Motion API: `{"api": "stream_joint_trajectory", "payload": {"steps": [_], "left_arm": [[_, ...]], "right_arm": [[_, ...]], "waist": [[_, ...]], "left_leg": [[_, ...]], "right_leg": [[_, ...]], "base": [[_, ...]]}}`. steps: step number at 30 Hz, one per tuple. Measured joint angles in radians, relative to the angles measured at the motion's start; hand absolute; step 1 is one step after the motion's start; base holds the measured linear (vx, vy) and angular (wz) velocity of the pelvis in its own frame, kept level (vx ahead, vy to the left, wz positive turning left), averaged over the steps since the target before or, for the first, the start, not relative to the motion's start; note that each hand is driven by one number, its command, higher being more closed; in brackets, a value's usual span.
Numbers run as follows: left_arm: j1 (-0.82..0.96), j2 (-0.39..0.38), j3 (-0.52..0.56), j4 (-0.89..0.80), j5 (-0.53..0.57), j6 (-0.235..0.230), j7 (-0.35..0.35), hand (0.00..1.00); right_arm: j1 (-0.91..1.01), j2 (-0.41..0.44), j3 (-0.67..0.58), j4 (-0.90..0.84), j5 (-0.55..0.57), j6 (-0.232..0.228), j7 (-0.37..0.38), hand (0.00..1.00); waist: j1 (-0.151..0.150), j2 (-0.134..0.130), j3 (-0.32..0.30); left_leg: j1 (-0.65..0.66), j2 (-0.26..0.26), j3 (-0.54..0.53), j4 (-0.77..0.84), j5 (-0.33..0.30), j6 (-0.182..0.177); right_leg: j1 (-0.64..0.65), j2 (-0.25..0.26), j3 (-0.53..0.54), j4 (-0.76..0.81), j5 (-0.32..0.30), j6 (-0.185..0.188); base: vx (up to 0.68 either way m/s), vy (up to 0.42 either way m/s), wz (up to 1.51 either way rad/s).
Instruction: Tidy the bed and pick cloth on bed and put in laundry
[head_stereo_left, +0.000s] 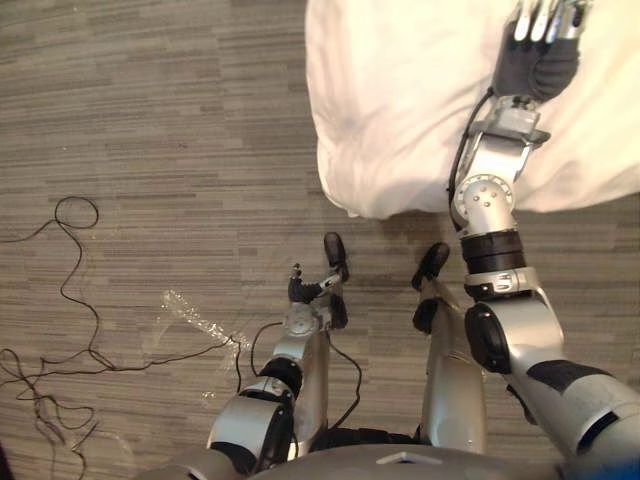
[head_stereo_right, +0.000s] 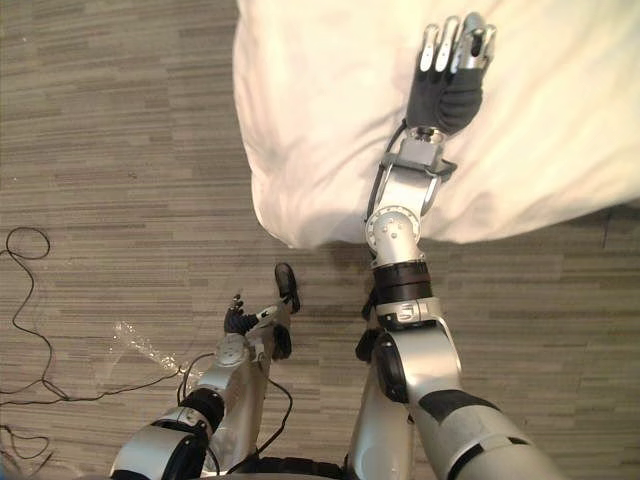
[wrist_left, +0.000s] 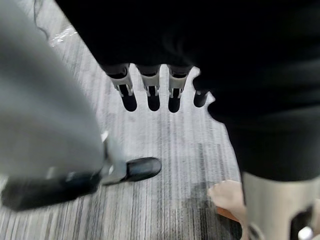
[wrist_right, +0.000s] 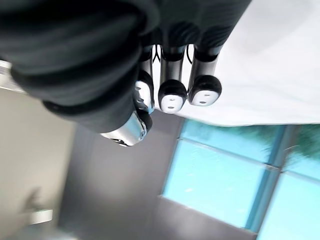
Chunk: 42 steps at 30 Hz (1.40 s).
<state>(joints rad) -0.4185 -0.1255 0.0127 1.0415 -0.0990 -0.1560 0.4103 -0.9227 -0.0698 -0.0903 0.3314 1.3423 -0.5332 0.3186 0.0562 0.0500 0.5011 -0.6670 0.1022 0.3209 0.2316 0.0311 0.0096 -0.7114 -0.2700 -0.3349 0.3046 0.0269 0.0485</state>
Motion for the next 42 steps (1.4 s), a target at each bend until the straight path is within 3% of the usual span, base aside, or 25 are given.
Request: {"api": "stream_joint_trajectory", "payload": {"steps": [3, 9, 13, 17, 18, 23, 29, 31, 34, 37, 40, 41, 42], "left_arm": [[-0.008, -0.027, 0.035, -0.021, 0.0, -0.004, 0.028, 0.0], [-0.028, -0.04, 0.14, -0.02, -0.041, -0.022, 0.037, 0.0], [-0.038, -0.044, 0.163, -0.022, -0.057, -0.059, 0.055, 0.0], [-0.038, -0.045, 0.184, -0.028, -0.068, -0.074, 0.055, 0.0], [-0.038, -0.045, 0.182, -0.029, -0.067, -0.075, 0.055, 0.0], [-0.026, -0.032, 0.103, -0.029, -0.041, -0.096, 0.055, 0.0], [0.077, 0.02, -0.003, -0.026, 0.009, -0.081, 0.052, 0.0], [0.145, 0.037, -0.01, -0.026, 0.028, -0.055, 0.028, 0.0], [0.219, 0.07, -0.009, -0.018, 0.102, -0.033, 0.007, 0.0], [0.301, 0.109, 0.0, -0.01, 0.203, -0.026, -0.012, 0.0], [0.373, 0.122, 0.037, 0.005, 0.202, -0.037, -0.02, 0.0], [0.373, 0.115, 0.048, 0.017, 0.199, -0.054, -0.033, 0.0], [0.377, 0.111, 0.048, 0.029, 0.202, -0.061, -0.042, 0.0]], "right_arm": [[0.04, 0.025, -0.012, -0.042, 0.001, 0.005, 0.04, 1.0], [0.153, 0.03, -0.049, -0.027, -0.047, 0.074, 0.156, 1.0], [0.301, 0.011, -0.107, 0.227, -0.117, 0.12, 0.135, 1.0], [0.516, 0.036, -0.055, 0.357, -0.156, 0.134, 0.141, 1.0], [0.538, 0.037, -0.051, 0.371, -0.169, 0.135, 0.143, 0.0], [0.676, 0.026, -0.044, 0.435, -0.275, 0.134, 0.157, 0.0], [0.858, 0.068, -0.021, 0.473, -0.529, 0.169, 0.105, 0.0], [0.932, 0.101, -0.023, 0.484, -0.651, 0.17, 0.076, 0.0], [0.962, 0.106, -0.024, 0.583, -0.763, 0.18, 0.043, 0.0], [0.966, 0.094, -0.024, 0.645, -0.85, 0.194, 0.0, 0.0], [0.967, 0.093, -0.016, 0.685, -0.926, 0.205, -0.053, 0.0], [0.968, 0.087, -0.017, 0.695, -0.962, 0.213, -0.086, 0.0], [0.968, 0.079, -0.02, 0.703, -0.975, 0.213, -0.097, 0.0]], "waist": [[-0.02, 0.003, 0.005], [-0.07, 0.0, 0.007], [-0.08, -0.003, 0.008], [-0.098, -0.012, 0.013], [-0.099, -0.014, 0.015], [-0.107, -0.034, 0.007], [-0.107, -0.124, -0.048], [-0.108, -0.147, -0.122], [-0.108, -0.149, -0.196], [-0.104, -0.135, -0.243], [-0.083, -0.132, -0.287], [-0.06, -0.107, -0.302], [-0.051, -0.09, -0.312]], "left_leg": [[-0.034, 0.024, 0.03, 0.031, -0.013, -0.006], [-0.048, 0.055, 0.095, 0.033, -0.019, -0.014], [-0.048, 0.073, 0.12, 0.04, -0.027, -0.019], [-0.019, 0.108, 0.141, 0.092, -0.066, -0.026], [-0.003, 0.111, 0.144, 0.094, -0.071, -0.028], [0.143, 0.129, 0.169, 0.106, -0.122, -0.036], [0.33, 0.129, 0.2, 0.062, -0.154, -0.056], [0.388, 0.127, 0.21, 0.031, -0.145, -0.07], [0.49, 0.112, 0.217, -0.016, -0.14, -0.081], [0.594, 0.1, 0.209, -0.025, -0.148, -0.095], [0.612, 0.088, 0.036, 0.053, -0.176, -0.086], [0.615, 0.086, -0.067, 0.094, -0.229, -0.079], [0.628, 0.087, -0.103, 0.092, -0.263, -0.08]], "right_leg": [[-0.05, 0.012, 0.029, 0.013, -0.003, -0.011], [-0.087, 0.05, 0.077, -0.043, 0.035, -0.023], [-0.089, 0.072, 0.094, -0.074, 0.066, -0.029], [-0.058, 0.094, 0.108, -0.075, 0.071, -0.026], [-0.042, 0.096, 0.108, -0.075, 0.071, -0.025], [0.104, 0.112, 0.119, -0.1, 0.057, -0.012], [0.287, 0.129, 0.122, -0.168, 0.039, -0.006], [0.349, 0.136, 0.116, -0.198, 0.04, -0.011], [0.449, 0.144, 0.121, -0.249, 0.043, -0.007], [0.554, 0.16, 0.138, -0.282, 0.043, -0.006], [0.588, 0.17, 0.245, -0.295, 0.038, 0.0], [0.594, 0.187, 0.307, -0.301, 0.041, 0.008], [0.598, 0.196, 0.332, -0.31, 0.047, 0.014]], "base": [[-0.06, -0.01, -0.34], [-0.03, 0.003, -0.35], [0.03, -0.005, -0.23], [0.08, -0.031, -0.28], [0.07, -0.021, -0.28], [0.04, -0.016, -0.24], [0.05, -0.015, -0.15], [0.11, -0.014, -0.01], [0.17, 0.013, -0.09], [0.11, 0.017, -0.2], [0.07, 0.0, -0.69], [-0.02, 0.06, -1.04], [-0.05, 0.128, -1.47]]}}
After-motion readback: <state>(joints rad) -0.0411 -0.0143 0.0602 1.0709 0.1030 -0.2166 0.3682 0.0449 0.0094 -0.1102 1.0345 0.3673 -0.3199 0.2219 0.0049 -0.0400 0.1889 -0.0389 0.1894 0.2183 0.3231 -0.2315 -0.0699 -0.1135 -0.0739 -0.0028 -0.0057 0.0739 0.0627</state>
